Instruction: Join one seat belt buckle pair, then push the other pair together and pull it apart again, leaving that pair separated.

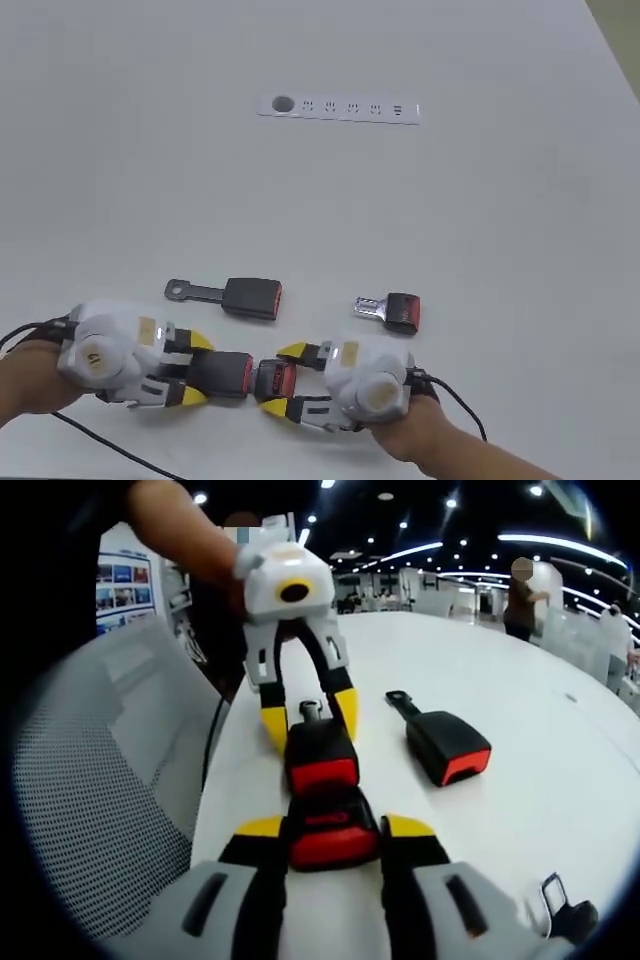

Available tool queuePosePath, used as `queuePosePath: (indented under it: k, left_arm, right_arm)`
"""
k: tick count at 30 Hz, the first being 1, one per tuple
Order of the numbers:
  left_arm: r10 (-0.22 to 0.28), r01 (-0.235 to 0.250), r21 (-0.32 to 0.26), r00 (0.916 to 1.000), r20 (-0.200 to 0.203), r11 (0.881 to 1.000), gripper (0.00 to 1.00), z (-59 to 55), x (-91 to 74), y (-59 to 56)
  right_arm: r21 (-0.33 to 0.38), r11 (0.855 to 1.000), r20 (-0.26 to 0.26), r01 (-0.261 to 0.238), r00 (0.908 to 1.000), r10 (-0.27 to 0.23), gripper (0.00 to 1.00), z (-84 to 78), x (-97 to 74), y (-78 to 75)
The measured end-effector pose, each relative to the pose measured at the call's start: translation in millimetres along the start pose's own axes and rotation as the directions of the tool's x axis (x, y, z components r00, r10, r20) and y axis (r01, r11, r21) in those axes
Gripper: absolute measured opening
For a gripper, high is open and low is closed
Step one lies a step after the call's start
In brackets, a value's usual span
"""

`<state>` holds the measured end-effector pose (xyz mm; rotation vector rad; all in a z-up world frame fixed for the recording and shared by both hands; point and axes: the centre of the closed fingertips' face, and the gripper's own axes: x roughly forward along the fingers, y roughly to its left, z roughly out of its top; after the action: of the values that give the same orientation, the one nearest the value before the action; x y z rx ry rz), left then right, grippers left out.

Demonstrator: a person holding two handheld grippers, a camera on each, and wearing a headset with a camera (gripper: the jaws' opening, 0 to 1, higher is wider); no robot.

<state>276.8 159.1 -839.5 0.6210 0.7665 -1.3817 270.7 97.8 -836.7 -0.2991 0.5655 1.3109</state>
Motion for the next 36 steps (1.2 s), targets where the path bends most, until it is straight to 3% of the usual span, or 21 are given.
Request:
queuePosePath:
  k: [2, 5, 6, 7, 8, 9, 10, 11, 14, 19, 23, 25, 30, 36]
  left_arm:
    - [-0.003, 0.003, 0.021, 0.9999, -0.016, 1.0, 0.34, 0.3, 0.9, -0.6]
    - [0.005, -0.005, 0.004, 0.9994, -0.035, 1.0, 0.35, 1.8, 2.4, -1.2]
    - [0.01, -0.01, -0.002, 0.9988, -0.047, 1.0, 0.36, 3.5, 3.8, -1.2]
    - [0.006, -0.006, 0.005, 0.9979, -0.065, 1.0, 0.38, 3.9, 3.4, -3.6]
    - [-0.011, 0.014, 0.031, 0.9966, -0.082, 0.999, 0.43, 4.5, 1.2, -8.9]
    - [-0.008, 0.01, 0.018, 0.9974, -0.072, 1.0, 0.5, 7.3, -0.1, -10.8]
    - [-0.009, 0.009, 0.004, 0.9982, -0.059, 1.0, 0.59, 11.1, -1.5, -12.8]
    - [0.009, -0.009, -0.002, 0.9998, -0.017, 1.0, 0.65, 20.2, -3.5, -11.8]
    - [0.026, -0.025, -0.017, 0.9993, 0.029, 1.0, 0.73, 34.2, -13.0, -11.0]
    - [0.099, -0.096, -0.037, 0.9913, 0.087, 0.995, 0.79, 52.1, -25.7, 9.4]
    - [0.129, -0.126, -0.033, 0.9854, 0.112, 0.991, 0.8, 60.7, -31.1, 27.4]
    - [0.144, -0.141, -0.032, 0.9827, 0.117, 0.989, 0.8, 64.6, -32.6, 38.6]
    - [0.155, -0.151, -0.033, 0.9782, 0.139, 0.988, 0.77, 76.2, -32.5, 60.7]
    - [0.135, -0.135, -0.013, 0.9873, 0.083, 0.991, 0.77, 64.7, -17.1, 73.9]
  right_arm:
    - [-0.008, 1.0, -0.009, 0.004, 1.0, -0.004, 0.37, 1.0, -0.2, 1.1]
    - [0.007, 0.999, -0.024, 0.035, 0.9991, -0.034, 0.38, 0.7, -0.8, 1.1]
    - [0.098, 0.993, -0.02, 0.064, 0.9978, -0.062, 0.4, 0.7, -1.9, 1.4]
    - [0.122, 0.991, -0.017, 0.062, 0.998, -0.061, 0.45, 1.6, -2.3, 2.5]
    - [0.141, 0.988, 0.025, 0.065, 0.9973, -0.069, 0.57, 9.1, -4.9, 2.9]
    - [0.138, 0.986, 0.054, 0.094, 0.9933, -0.102, 0.66, 14.6, -9.6, -0.4]
    - [0.147, 0.984, 0.049, 0.104, 0.9925, -0.112, 0.74, 14.6, -14.4, -0.5]
    - [0.151, 0.983, 0.053, 0.107, 0.9919, -0.116, 0.78, 15.3, -18.5, -1.0]
    - [0.145, 0.98, 0.076, 0.133, 0.9865, -0.145, 0.77, 19.9, -33.9, -6.1]
    - [0.119, 0.975, 0.089, 0.189, 0.9758, -0.2, 0.82, 21.7, -66.4, -24.9]
    - [0.086, 0.97, 0.063, 0.228, 0.9702, -0.234, 0.82, 11.7, -94.5, -49.9]
    - [0.072, 0.967, 0.018, 0.246, 0.9686, -0.248, 0.8, 0.7, -108.0, -64.2]
    - [0.07, 0.964, -0.015, 0.257, 0.9665, -0.256, 0.8, -13.4, -129.9, -88.4]
    - [0.044, 0.968, -0.098, 0.246, 0.9655, -0.241, 0.79, -36.7, -140.2, -112.3]
